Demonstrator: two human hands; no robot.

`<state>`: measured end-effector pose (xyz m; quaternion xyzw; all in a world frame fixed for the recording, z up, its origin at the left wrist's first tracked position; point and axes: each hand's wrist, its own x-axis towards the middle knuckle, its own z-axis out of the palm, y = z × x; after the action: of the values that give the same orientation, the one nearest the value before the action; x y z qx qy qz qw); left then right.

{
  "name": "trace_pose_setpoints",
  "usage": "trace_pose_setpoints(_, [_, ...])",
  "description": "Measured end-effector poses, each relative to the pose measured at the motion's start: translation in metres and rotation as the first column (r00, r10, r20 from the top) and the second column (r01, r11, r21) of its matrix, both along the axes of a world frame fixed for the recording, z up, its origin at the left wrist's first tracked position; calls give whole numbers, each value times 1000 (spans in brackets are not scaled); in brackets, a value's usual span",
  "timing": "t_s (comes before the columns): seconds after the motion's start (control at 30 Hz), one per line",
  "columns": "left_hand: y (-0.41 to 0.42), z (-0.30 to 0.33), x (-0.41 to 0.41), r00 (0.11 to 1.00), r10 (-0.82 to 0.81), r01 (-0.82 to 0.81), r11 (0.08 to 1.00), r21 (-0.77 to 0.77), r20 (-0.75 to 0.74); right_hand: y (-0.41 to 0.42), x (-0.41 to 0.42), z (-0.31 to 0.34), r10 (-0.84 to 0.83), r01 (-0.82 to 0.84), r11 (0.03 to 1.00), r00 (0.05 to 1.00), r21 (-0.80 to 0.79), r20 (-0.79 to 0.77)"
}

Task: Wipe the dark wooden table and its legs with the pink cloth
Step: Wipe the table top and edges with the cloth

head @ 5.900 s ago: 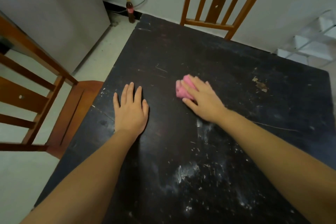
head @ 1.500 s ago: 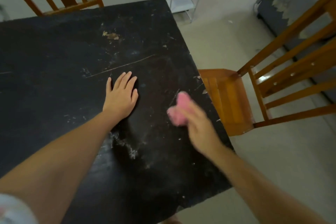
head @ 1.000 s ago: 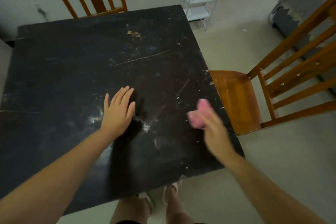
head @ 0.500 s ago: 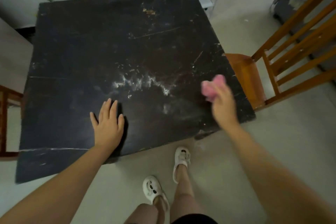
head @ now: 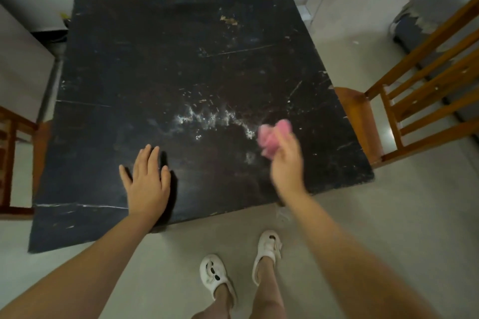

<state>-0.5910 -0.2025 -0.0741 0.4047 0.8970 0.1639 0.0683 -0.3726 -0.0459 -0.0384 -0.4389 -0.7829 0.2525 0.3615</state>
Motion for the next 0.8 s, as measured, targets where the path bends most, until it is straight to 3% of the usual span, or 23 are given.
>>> trace_pose_setpoints(0.03, [-5,-3,-1,999,50,-50,999,-9,2,26,13,0,-66,72,995,994,-73,83])
trace_pose_setpoints(0.1, [-9,-6,-1,995,97,-98,995,-26,-8,60,24,-5,-172,209,904,976,-373,129])
trace_pose_setpoints(0.13, [-8,-7,-1,995,94,-94,995,-37,-17,60,22,-9,-130,190,922,973,-337,193])
trace_pose_setpoints(0.2, [-6,-8,-2,997,67,-69,995,-78,-31,26,8,-12,0,39,972,986,-230,165])
trace_pose_setpoints(0.23, [-5,-8,-2,997,62,-66,993,-96,-40,3,0,-21,168,-136,968,975,-211,146])
trace_pose_setpoints(0.27, [-5,-8,-3,997,65,-70,991,-112,-50,-27,-5,-32,339,-300,923,930,-240,140])
trace_pose_setpoints(0.33, [-5,-7,-2,995,72,-80,988,-132,-66,-68,-5,-43,501,-464,857,852,-225,151])
trace_pose_setpoints(0.4, [-4,-6,-2,994,75,-85,986,-141,-74,-76,-10,-27,686,-619,678,727,-396,37])
trace_pose_setpoints(0.43, [-4,-6,-2,994,77,-87,986,-143,-77,-57,-22,-10,657,-618,714,754,-329,8])
trace_pose_setpoints(0.47, [-4,-6,-2,994,77,-88,985,-146,-80,-27,-33,3,551,-533,811,835,-242,7])
trace_pose_setpoints(0.53, [-4,-7,-2,992,82,-95,985,-147,-94,53,-54,7,523,-530,832,848,-164,-85])
trace_pose_setpoints(0.6, [-3,-8,-1,990,92,-107,984,-146,-111,126,-68,-3,453,-449,831,889,-329,-70])
trace_pose_setpoints(0.67, [-3,-9,-1,989,94,-109,984,-142,-111,162,-77,-24,367,-308,850,928,-428,59])
trace_pose_setpoints(0.7, [-2,-9,-1,990,90,-105,985,-139,-111,147,-80,-22,408,-341,805,912,-486,35])
trace_pose_setpoints(0.77, [-3,-9,-1,989,90,-105,986,-130,-117,102,-78,-8,535,-519,760,841,-393,-76])
trace_pose_setpoints(0.8, [-3,-8,-1,988,96,-111,986,-126,-119,77,-72,-10,603,-576,696,793,-429,-88])
